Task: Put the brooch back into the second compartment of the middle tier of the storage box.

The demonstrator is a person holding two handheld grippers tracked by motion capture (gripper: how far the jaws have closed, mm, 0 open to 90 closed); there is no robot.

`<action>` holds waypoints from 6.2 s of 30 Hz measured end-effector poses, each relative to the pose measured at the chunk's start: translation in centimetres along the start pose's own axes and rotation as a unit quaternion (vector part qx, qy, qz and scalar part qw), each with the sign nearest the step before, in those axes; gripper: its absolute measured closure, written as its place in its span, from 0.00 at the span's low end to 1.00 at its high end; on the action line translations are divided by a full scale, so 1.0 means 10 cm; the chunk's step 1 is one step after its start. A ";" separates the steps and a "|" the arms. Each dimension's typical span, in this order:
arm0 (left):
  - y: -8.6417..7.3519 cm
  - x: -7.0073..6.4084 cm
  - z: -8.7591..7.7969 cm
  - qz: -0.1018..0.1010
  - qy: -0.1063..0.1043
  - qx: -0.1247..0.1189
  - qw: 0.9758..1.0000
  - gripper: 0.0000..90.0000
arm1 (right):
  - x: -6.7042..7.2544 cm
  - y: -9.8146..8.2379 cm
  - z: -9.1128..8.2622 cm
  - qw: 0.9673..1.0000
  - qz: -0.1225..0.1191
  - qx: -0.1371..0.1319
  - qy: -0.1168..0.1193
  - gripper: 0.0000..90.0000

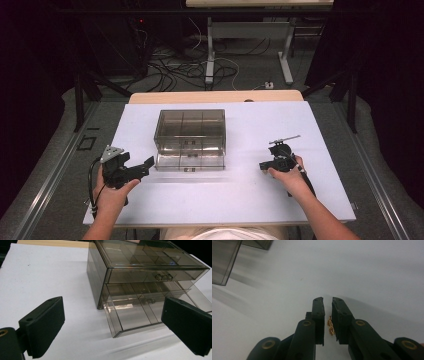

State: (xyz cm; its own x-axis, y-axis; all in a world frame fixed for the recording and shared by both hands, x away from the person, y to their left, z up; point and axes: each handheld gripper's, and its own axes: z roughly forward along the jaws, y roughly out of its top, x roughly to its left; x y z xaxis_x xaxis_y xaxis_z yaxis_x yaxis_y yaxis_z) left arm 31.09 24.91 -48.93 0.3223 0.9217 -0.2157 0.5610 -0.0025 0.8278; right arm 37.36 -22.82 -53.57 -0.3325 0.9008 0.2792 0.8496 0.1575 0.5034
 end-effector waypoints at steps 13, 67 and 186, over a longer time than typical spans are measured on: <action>0.00 0.00 0.00 -0.001 0.001 -0.001 1.000 0.06 | -0.02 0.00 0.01 1.000 0.003 0.005 -0.001 0.93; 0.00 0.02 0.00 -0.002 0.003 -0.002 1.000 0.06 | 0.03 -0.01 -0.02 1.000 -0.015 -0.017 0.000 1.00; 0.00 0.03 -0.01 -0.001 0.009 -0.009 1.000 0.06 | 1.05 0.55 -0.25 0.986 -0.102 -0.111 0.066 1.00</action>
State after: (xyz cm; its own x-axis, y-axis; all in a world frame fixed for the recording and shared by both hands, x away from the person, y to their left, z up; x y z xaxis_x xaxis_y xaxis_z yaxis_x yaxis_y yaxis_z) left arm 31.10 25.25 -48.92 0.3082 0.9284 -0.2077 0.5474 0.0055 0.8368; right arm 37.45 -13.51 -45.81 -0.5506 0.7962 0.2508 0.6541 0.2248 0.7222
